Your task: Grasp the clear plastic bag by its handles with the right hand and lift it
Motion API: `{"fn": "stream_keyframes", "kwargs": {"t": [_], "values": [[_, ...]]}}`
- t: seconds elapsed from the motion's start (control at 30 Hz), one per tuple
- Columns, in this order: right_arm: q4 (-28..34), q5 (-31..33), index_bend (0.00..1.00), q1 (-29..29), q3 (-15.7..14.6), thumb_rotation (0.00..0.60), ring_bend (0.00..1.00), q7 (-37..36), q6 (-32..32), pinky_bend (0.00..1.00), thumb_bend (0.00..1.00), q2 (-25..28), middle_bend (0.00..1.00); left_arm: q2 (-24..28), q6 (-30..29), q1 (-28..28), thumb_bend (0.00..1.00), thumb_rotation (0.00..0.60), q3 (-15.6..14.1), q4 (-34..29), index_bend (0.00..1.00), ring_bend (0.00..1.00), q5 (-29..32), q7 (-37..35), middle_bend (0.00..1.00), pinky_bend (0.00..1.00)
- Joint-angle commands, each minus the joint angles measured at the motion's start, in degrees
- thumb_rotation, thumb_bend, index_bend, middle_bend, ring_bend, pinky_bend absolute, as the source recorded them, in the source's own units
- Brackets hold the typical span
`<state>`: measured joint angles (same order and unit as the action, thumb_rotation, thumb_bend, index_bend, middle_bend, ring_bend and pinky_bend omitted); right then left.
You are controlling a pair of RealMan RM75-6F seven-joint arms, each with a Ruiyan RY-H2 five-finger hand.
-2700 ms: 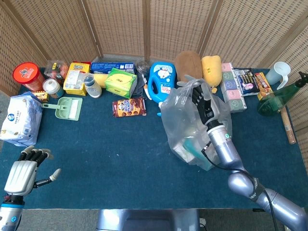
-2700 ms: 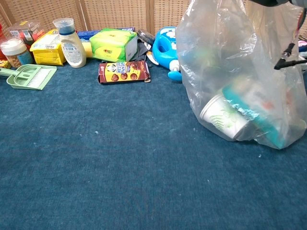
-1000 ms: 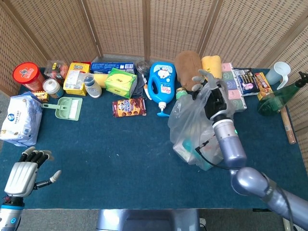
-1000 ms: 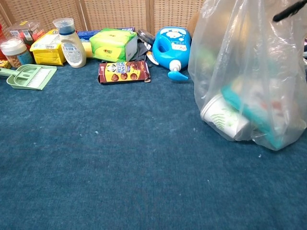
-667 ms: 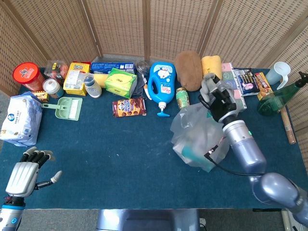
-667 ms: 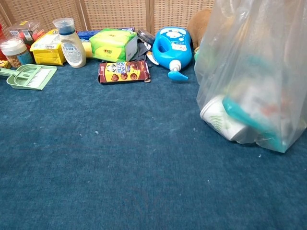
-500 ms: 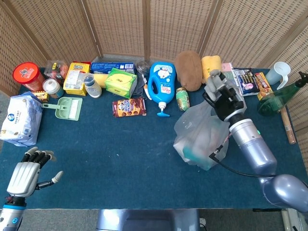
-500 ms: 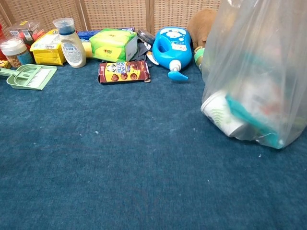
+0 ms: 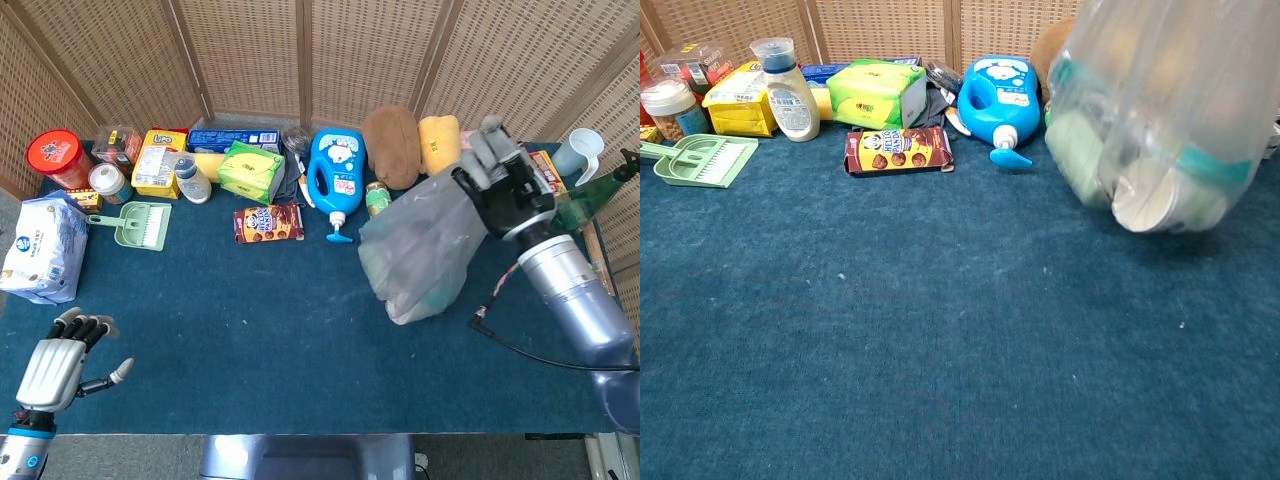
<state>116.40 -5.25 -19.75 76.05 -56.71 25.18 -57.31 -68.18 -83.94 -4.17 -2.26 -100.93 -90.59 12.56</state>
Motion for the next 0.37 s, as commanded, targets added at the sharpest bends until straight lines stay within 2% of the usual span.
{"fn": "stream_keyframes", "kwargs": {"t": [0.03,0.1,0.37], "values": [[-1.02,1.01,0.7,1.77,2.74,0.6,0.88,-3.03,-2.82,1.0,0.67,1.09,0.78,0.11,-0.05,0.06,0.21,0.0,-0.07,-0.26,0.39,0.27,-0.08,0.27,0.32,0.13],[-1.37,1.08,0.7,2.73,4.32,0.6,0.88,-4.59,-4.58,1.0,0.67,1.21,0.78,0.22,-0.18,0.13,0.21,0.0,-0.12,-0.58,0.39,0.27,-0.21,0.57,0.32,0.13],[-2.53,0.14,0.7,5.38,6.27,0.6,0.88,-7.55,-8.35,1.0,0.67,2.04,0.78,0.4,-0.31,0.2,0.21,0.0,-0.2,-1.7,0.39,0.27,-0.55,1.69,0.32,0.13]]}}
